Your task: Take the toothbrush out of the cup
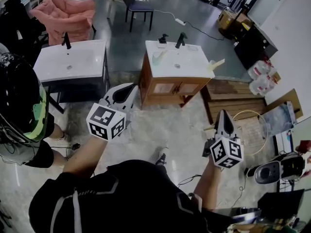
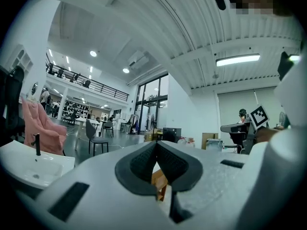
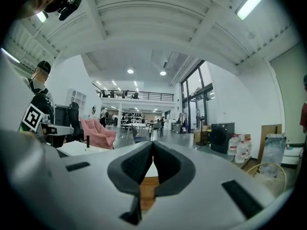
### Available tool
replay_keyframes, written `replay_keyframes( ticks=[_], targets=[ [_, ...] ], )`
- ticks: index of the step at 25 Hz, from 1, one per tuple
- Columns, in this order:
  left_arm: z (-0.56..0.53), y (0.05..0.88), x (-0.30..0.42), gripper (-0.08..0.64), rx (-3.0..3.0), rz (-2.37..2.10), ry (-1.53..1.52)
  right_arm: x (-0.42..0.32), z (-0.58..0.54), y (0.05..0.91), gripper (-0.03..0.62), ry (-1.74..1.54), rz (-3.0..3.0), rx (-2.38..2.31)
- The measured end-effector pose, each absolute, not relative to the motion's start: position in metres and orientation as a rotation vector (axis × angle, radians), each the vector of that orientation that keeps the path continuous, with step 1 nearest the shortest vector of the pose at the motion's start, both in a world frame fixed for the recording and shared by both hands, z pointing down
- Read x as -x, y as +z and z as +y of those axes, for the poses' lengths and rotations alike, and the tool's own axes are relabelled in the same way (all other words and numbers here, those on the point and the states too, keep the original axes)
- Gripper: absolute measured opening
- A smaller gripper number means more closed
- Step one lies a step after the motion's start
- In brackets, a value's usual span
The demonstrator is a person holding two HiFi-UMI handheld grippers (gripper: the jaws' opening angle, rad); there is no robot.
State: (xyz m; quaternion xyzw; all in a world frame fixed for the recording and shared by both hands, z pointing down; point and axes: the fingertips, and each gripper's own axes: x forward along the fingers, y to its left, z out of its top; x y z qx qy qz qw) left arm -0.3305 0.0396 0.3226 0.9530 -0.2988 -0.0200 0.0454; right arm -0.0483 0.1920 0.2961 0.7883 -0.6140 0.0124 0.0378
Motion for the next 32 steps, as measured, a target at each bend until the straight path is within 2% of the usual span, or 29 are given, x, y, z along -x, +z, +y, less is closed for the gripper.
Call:
replay_keyframes(
  ticks=[6, 16, 32],
  targets=[
    [0.012, 0.334, 0.309, 0.005, -2.883, -1.008, -0.010, 0.017, 0.146, 0.310, 0.005, 0.059, -1.961, -2.360],
    [-0.036, 0.327, 0.225, 0.005, -2.841, -1.171, -0.015, -0.084, 0.067, 0.308, 0.005, 0.036, -2.087, -2.268],
    [-0.065, 0.324, 0.094, 0.005, -2.829, -1.302, 0.071, -0.218, 0.024, 0.316, 0.005, 0.072, -2.204, -2.182]
  ],
)
